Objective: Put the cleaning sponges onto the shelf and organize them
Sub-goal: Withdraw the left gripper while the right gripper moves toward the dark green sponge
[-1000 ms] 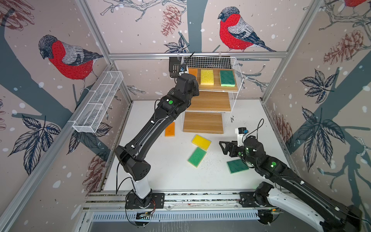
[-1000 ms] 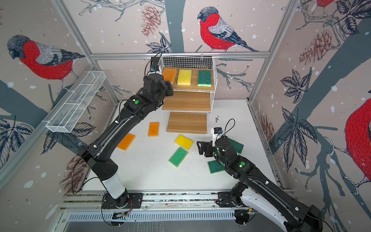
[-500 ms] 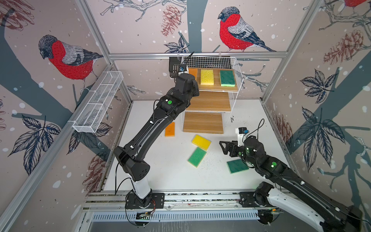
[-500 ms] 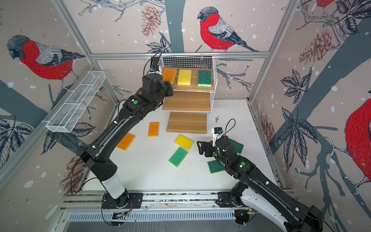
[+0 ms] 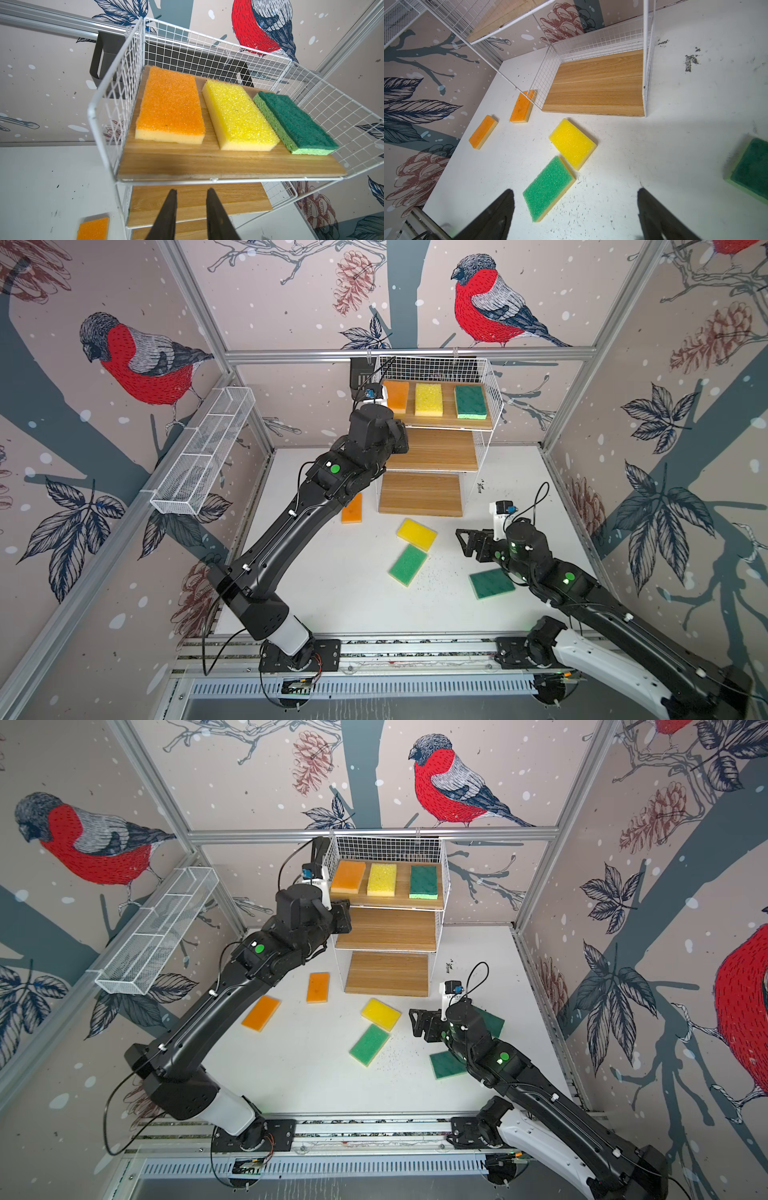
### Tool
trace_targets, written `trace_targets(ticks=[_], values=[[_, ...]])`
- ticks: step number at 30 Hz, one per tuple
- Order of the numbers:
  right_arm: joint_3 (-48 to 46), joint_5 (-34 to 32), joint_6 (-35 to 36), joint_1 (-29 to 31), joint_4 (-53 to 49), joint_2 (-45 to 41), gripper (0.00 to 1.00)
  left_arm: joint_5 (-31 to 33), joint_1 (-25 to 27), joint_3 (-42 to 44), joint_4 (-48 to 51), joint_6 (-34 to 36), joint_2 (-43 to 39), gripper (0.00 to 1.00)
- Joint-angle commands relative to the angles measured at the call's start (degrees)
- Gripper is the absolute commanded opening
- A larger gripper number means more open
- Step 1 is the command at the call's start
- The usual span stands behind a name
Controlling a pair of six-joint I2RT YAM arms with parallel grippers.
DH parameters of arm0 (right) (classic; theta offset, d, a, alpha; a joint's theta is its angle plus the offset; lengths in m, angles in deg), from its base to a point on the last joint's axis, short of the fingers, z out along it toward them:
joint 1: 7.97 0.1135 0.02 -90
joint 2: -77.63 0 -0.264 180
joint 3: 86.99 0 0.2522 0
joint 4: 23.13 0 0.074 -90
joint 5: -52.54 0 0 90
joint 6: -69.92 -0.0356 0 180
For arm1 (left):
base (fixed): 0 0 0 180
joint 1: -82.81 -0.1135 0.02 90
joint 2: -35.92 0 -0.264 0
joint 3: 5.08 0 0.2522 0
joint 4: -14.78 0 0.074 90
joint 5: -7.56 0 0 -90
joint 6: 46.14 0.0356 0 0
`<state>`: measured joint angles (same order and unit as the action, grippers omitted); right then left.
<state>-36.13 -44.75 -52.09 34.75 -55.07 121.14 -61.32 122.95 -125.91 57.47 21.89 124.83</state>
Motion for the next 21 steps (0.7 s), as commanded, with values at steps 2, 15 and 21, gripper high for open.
trace_targets(ticks=[2,15,21], values=[[1.5,-2.3,-1.7,0.0,-1.5,0.7,0.92,-0.8,0.0,4.9,-3.1,1.2,-4.2,0.30],[3.0,-8.0,-9.8,0.0,-9.5,1.3,0.92,0.5,0.0,24.8,-4.6,1.3,-18.6,0.43],[2.9,-9.6,-12.9,-0.3,-13.6,0.5,0.92,1.6,0.0,30.9,-3.8,1.3,-21.1,0.47]])
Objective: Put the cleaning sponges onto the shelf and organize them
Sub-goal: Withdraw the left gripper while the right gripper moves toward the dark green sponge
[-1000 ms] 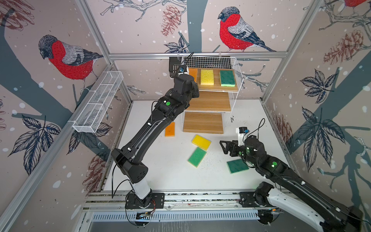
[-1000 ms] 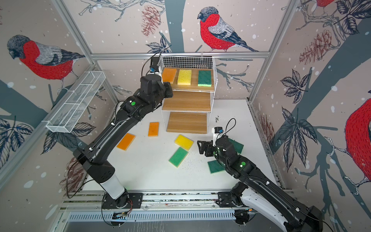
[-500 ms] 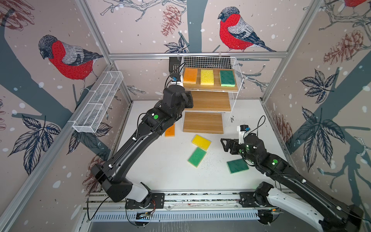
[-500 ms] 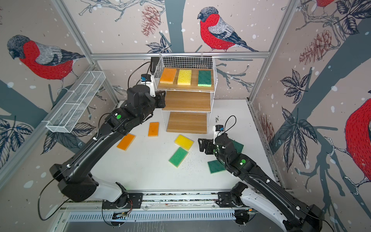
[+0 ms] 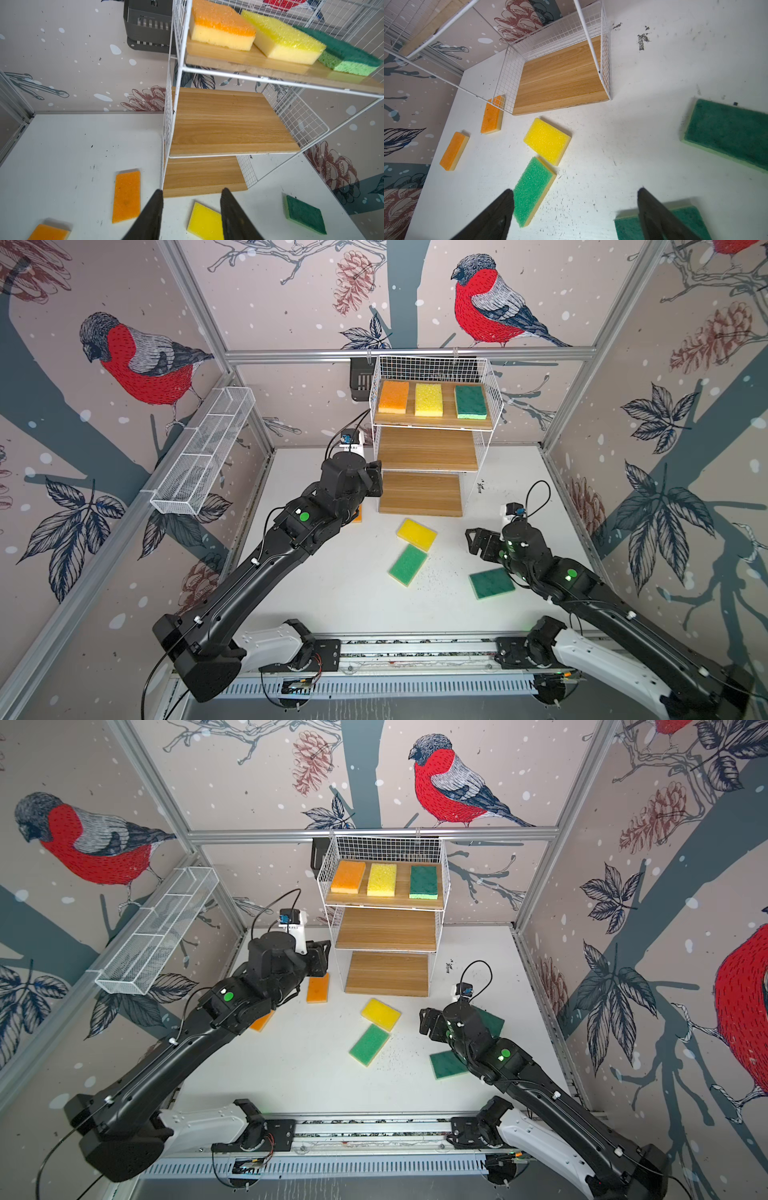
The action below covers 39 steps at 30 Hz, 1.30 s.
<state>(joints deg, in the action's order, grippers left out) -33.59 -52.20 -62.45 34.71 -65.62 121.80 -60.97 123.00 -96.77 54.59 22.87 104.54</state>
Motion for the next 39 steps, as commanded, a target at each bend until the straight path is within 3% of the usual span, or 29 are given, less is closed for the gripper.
trace_targets(ticks=[1,10,17,26,31,34,39], values=[[0.4,-2.3,-3.0,-0.3,-3.9,-0.2,0.92,1.5,0.0,2.8,-0.8,0.1,-1.2,0.47],[-0.9,-0.7,-9.3,-0.3,-11.2,-2.3,0.91,0.7,-1.2,13.5,-1.6,-2.5,-5.1,0.47],[-5.1,2.0,-14.2,-0.4,-14.9,-3.1,0.85,-3.6,-4.0,20.4,-4.5,-4.9,-8.3,0.39],[-12.2,8.7,-19.5,-0.4,-17.0,-6.2,0.50,-4.9,-5.6,23.9,-5.0,-4.9,-8.6,0.38],[-14.1,11.6,-21.7,-0.3,-19.5,-8.4,0.42,-5.0,-6.2,25.0,-5.5,-5.4,-7.9,0.37],[-15.0,12.7,-22.7,-0.2,-21.1,-10.1,0.32,-5.2,-6.4,25.1,-5.5,-5.5,-7.3,0.37],[-18.1,14.8,-23.8,0.0,-20.0,-12.3,0.10,-4.8,-6.7,25.4,-5.5,-5.6,-6.8,0.37]])
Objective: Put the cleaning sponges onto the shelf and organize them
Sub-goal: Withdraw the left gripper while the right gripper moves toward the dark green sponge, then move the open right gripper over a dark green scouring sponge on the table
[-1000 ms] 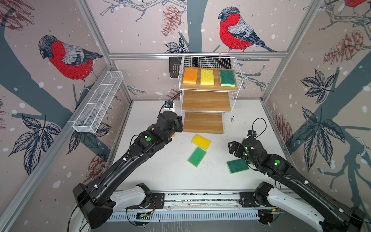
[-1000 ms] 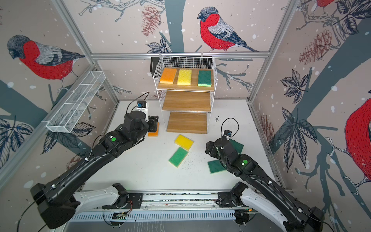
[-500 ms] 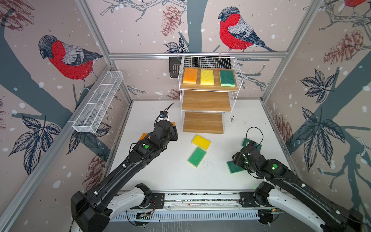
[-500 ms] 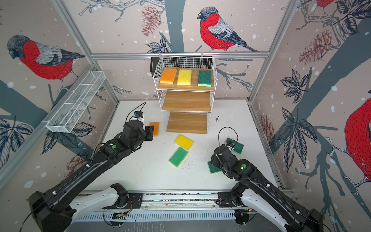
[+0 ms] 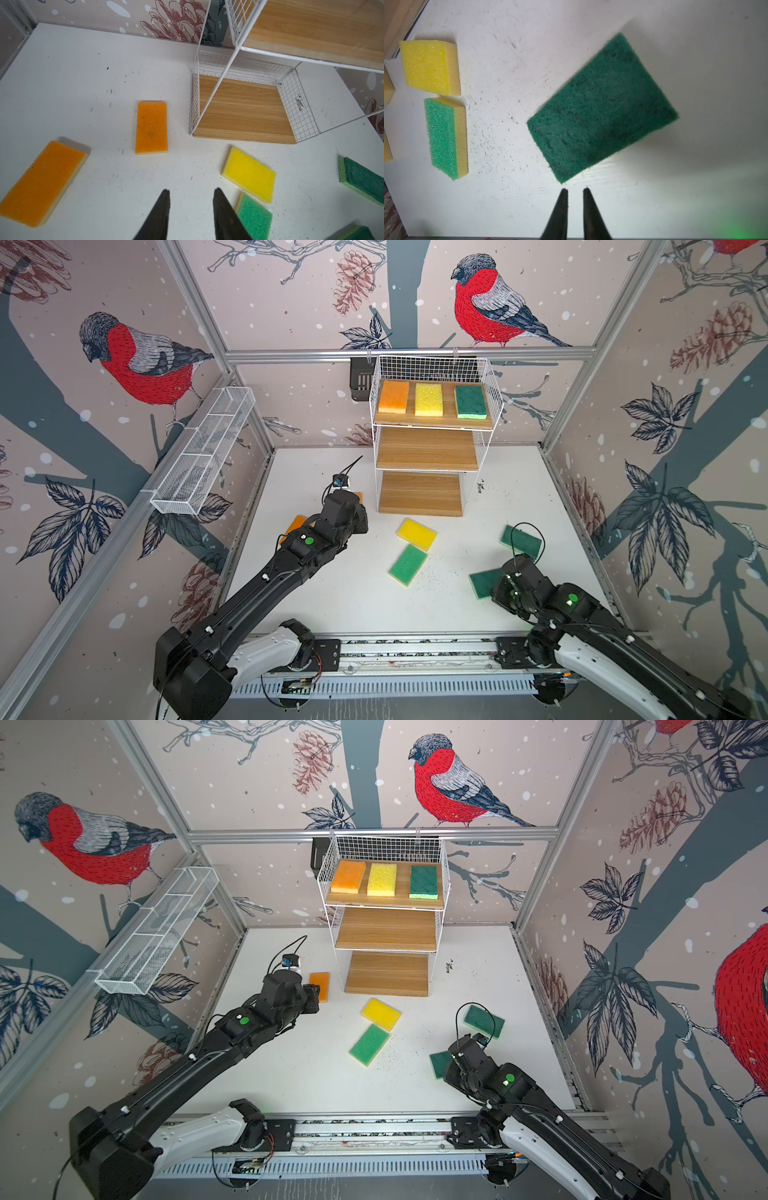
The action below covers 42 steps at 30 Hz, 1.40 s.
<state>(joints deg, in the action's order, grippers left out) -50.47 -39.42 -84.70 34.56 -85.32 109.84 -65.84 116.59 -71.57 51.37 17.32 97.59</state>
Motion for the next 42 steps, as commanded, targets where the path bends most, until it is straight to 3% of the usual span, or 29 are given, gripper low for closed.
trace_targets(ticks=[1,10,22,35,42], values=[[-1.8,2.5,-1.6,0.1,0.5,0.0,0.08,0.0,-0.3,0.2,-2.3,-0.1,0.2,0.37],[-2.5,1.1,-1.0,0.5,5.0,7.1,0.05,0.1,-0.8,0.5,-2.3,-0.1,0.4,0.37],[-2.1,-0.3,3.0,-0.8,20.6,21.2,0.07,1.1,-1.4,0.9,-1.3,0.2,-0.3,0.37],[12.8,-1.8,16.3,-7.9,31.9,47.9,0.07,1.7,-2.1,1.7,-0.9,0.0,-0.3,0.37],[18.8,-2.2,20.6,-8.5,33.5,52.9,0.11,2.5,-2.2,1.8,-0.3,0.1,-0.8,0.37]])
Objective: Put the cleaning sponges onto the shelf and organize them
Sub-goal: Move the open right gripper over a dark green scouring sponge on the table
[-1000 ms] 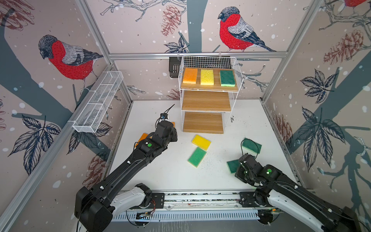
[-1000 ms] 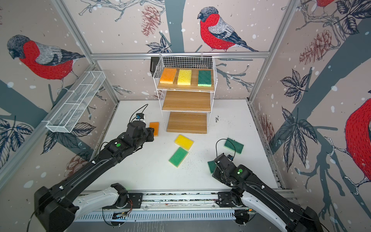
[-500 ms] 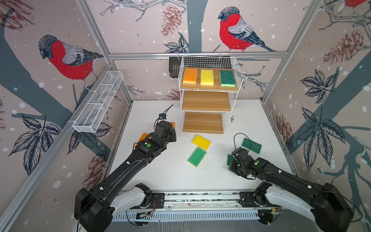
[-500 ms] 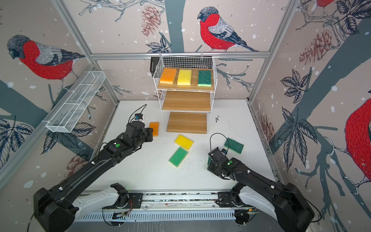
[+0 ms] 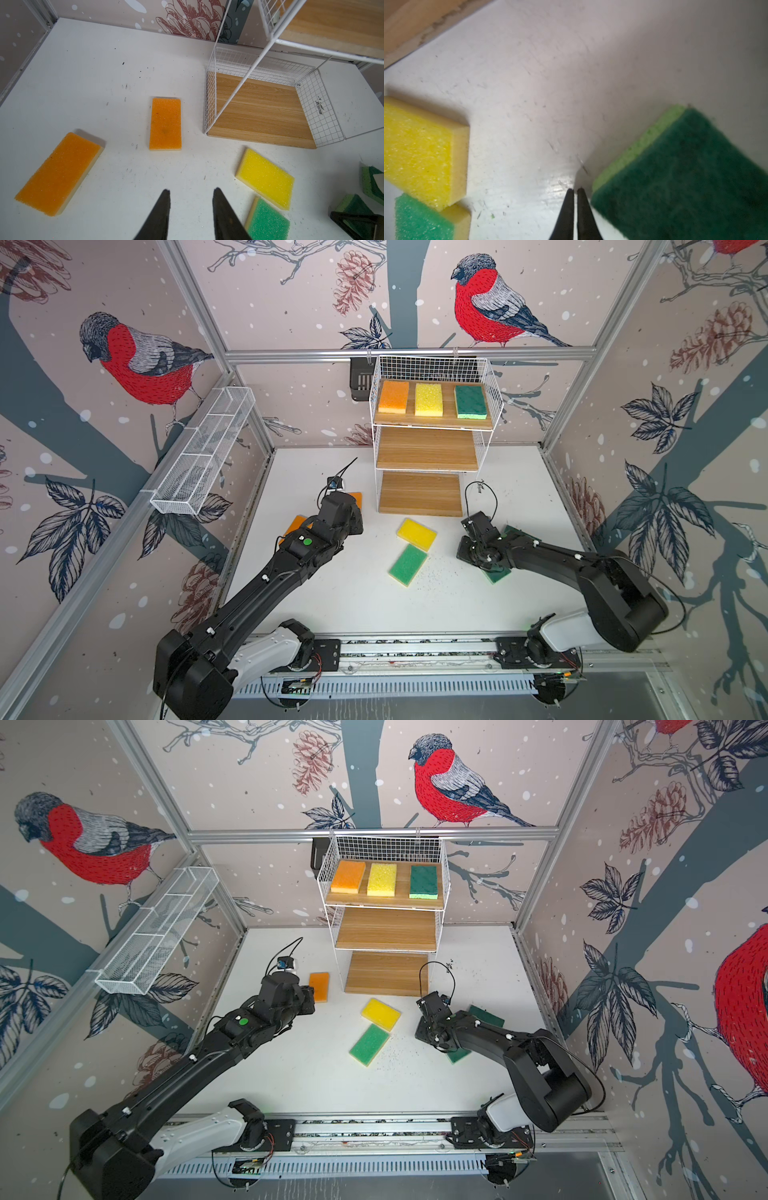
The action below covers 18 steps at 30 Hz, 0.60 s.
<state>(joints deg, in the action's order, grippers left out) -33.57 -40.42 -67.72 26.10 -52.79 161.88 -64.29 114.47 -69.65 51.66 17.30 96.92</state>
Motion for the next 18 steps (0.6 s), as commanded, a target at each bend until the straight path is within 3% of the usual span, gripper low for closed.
trace_targets(ticks=[1,6,14,18], values=[[2.4,-1.2,4.1,0.1,0.5,0.9,0.12,0.9,-0.1,-0.4,-0.4,0.0,0.0,0.37],[0.3,-3.2,2.9,0.6,-3.2,-4.8,0.26,0.5,-0.1,-0.5,-0.1,-0.4,-0.7,0.37],[-4.2,-8.8,-1.9,0.2,-10.0,-17.9,0.66,-0.9,-0.1,0.4,-0.2,-1.2,-2.5,0.37],[-5.8,-11.9,-2.0,-3.4,-10.9,-21.9,0.75,-1.5,-0.2,1.4,-0.2,-1.8,-3.5,0.37]])
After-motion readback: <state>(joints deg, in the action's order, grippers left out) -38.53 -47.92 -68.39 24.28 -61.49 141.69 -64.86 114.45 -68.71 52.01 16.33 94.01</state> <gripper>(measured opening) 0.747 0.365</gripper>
